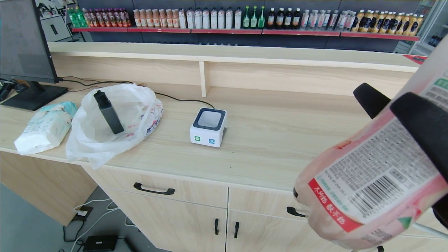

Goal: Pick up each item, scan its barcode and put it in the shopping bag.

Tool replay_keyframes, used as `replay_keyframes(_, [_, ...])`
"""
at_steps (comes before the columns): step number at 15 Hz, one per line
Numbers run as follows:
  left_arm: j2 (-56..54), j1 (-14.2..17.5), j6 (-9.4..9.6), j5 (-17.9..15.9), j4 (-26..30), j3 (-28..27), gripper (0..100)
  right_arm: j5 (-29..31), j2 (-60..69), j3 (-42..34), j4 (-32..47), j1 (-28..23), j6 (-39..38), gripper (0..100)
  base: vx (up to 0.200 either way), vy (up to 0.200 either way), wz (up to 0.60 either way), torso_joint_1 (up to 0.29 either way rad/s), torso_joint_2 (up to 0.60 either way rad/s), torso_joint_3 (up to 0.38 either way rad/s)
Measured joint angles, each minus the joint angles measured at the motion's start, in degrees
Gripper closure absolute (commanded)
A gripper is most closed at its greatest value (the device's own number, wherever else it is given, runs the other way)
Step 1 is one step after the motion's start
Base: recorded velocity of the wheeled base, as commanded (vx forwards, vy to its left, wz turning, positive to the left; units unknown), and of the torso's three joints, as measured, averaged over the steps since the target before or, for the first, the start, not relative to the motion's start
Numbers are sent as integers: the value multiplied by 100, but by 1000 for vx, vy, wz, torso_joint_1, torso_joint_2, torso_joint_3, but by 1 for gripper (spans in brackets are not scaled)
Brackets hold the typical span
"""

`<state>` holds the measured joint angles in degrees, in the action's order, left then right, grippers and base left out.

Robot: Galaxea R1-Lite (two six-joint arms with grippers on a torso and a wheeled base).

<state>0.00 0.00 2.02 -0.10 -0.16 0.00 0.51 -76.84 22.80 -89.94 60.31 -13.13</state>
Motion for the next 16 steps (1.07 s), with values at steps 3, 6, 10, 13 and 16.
replay_keyframes(3, [0, 0, -9, 0, 0, 0, 0, 0, -23, 29, 0, -4, -4, 100, 0, 0, 0, 0, 0, 0])
replay_keyframes(6, [0, 0, -15, 0, 2, 0, 0, -5, -106, 84, 0, -9, 0, 100, 0, 0, 0, 0, 0, 0])
replay_keyframes(10, [0, 0, -178, 2, 2, 0, 0, -38, -271, 143, 0, -246, 98, 100, 0, 0, 0, 0, 0, 0])
replay_keyframes(13, [0, 0, -180, 0, 0, 0, 0, -105, -530, 232, 4, -1207, 446, 100, 0, 0, 0, 0, 0, 0])
replay_keyframes(16, [0, 0, -178, 0, 2, 0, 0, -432, -802, 305, 4, -2291, 1139, 100, 0, 0, 0, 0, 0, 0])
